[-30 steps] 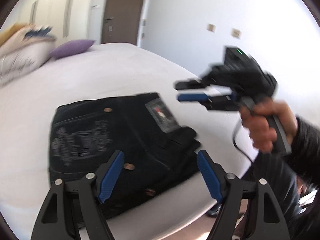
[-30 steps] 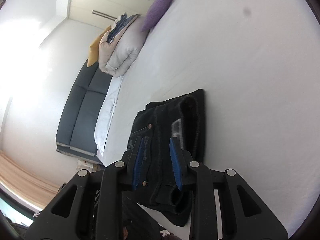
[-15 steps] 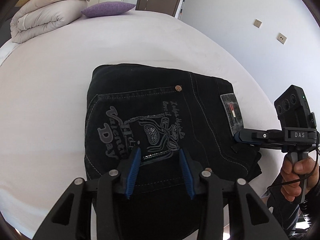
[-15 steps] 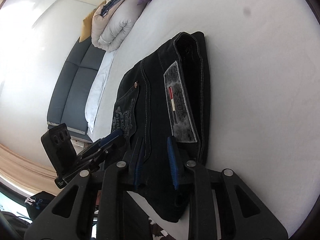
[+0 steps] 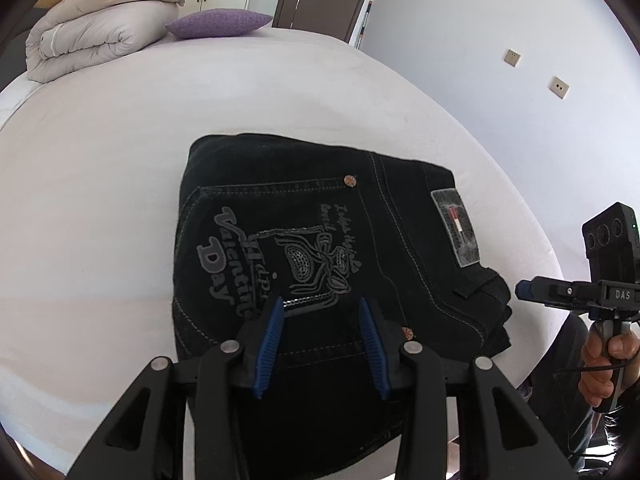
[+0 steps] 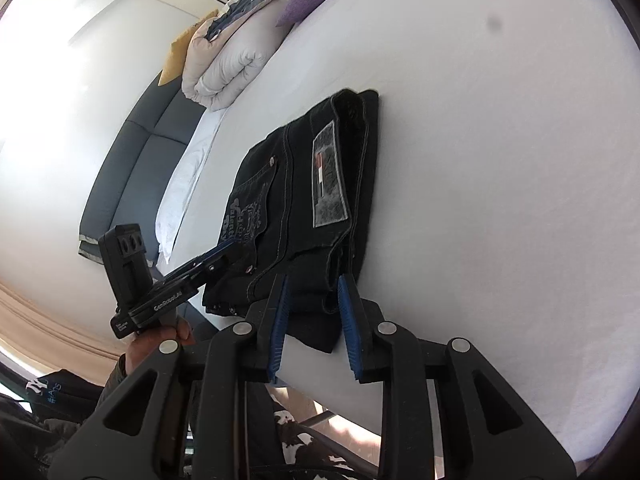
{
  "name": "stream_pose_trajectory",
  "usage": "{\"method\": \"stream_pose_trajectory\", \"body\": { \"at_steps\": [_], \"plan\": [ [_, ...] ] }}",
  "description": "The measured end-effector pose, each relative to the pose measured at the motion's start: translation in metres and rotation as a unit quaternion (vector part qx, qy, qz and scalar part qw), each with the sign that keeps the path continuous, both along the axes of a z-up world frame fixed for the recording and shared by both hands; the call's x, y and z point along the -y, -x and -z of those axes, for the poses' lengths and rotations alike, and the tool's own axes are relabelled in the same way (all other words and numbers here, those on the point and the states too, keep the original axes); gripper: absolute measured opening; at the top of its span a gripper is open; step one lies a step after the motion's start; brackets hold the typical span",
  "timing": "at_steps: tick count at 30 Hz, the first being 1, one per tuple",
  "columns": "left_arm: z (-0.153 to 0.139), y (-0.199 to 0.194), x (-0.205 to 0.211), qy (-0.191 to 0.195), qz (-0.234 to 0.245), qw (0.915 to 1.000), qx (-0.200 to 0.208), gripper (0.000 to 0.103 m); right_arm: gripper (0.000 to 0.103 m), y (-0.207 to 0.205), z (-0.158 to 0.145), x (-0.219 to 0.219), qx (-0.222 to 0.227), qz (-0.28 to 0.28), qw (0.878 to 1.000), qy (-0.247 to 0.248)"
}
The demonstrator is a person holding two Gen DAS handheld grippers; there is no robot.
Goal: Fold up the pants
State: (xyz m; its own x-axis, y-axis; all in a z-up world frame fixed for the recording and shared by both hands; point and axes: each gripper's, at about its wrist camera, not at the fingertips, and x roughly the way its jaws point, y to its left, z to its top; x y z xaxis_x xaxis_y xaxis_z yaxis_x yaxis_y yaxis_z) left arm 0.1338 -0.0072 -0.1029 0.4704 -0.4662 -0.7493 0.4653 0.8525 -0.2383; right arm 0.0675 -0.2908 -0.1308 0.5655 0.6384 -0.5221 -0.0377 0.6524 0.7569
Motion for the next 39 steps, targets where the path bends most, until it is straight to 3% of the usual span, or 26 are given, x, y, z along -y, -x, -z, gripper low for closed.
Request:
{"method": "stream_pose_trajectory", "body": {
  "at_steps": [2, 3, 4, 5, 8, 11, 16, 19, 20, 24, 28, 34, 39],
  "plan": [
    [-0.013, 0.002, -0.019, 0.019, -0.016, 0.9995, 0.021, 0.075, 0.026, -0.001, -0.009, 0.011, 0.007, 0.017, 1.000, -0.001],
    [-0.019, 0.001, -0.027, 0.027, -0.025, 0.9989, 0.030, 0.093, 0.032, -0.004, -0.010, 0.014, 0.005, 0.023, 1.000, 0.003],
    [-0.025, -0.002, -0.040, 0.038, -0.041, 0.9976, 0.041, 0.101, 0.038, -0.009, -0.010, 0.017, -0.003, 0.027, 1.000, 0.008],
    [-0.028, -0.006, -0.048, 0.045, -0.051, 0.9968, 0.043, 0.102, 0.056, -0.015, -0.008, 0.019, -0.015, 0.031, 0.999, 0.012],
    [-0.023, -0.032, -0.060, 0.055, -0.061, 0.9966, 0.011, 0.102, 0.059, -0.035, 0.003, 0.022, -0.034, 0.040, 0.999, 0.005],
    [0.002, -0.064, -0.059, 0.083, -0.036, 0.9943, -0.055, 0.096, 0.059, -0.060, 0.016, 0.011, -0.052, 0.024, 0.998, -0.009],
    [0.036, -0.087, -0.051, 0.103, -0.029, 0.9845, -0.140, 0.068, 0.057, -0.098, 0.023, -0.008, -0.070, 0.002, 0.997, -0.006],
    [0.039, -0.085, -0.040, 0.093, -0.015, 0.9855, -0.141, 0.063, 0.042, -0.113, 0.029, -0.012, -0.081, 0.001, 0.997, -0.015],
    [0.039, -0.084, -0.037, 0.087, -0.014, 0.9862, -0.140, 0.063, 0.032, -0.117, 0.031, -0.014, -0.085, 0.000, 0.996, -0.012],
    [0.041, -0.083, -0.032, 0.092, -0.015, 0.9851, -0.145, 0.048, 0.020, -0.123, 0.031, -0.022, -0.074, 0.000, 0.997, 0.000],
    [0.031, -0.080, -0.030, 0.106, -0.018, 0.9842, -0.141, 0.027, 0.017, -0.118, 0.016, -0.028, -0.045, 0.005, 0.999, 0.011],
    [-0.013, -0.080, -0.001, 0.100, 0.004, 0.9907, -0.092, 0.022, 0.016, -0.119, -0.036, -0.015, 0.011, 0.000, 1.000, 0.014],
    [-0.031, -0.109, 0.040, 0.091, 0.026, 0.9936, -0.062, 0.022, 0.016, -0.144, -0.057, 0.033, 0.019, 0.028, 0.999, 0.014]
  ]
}}
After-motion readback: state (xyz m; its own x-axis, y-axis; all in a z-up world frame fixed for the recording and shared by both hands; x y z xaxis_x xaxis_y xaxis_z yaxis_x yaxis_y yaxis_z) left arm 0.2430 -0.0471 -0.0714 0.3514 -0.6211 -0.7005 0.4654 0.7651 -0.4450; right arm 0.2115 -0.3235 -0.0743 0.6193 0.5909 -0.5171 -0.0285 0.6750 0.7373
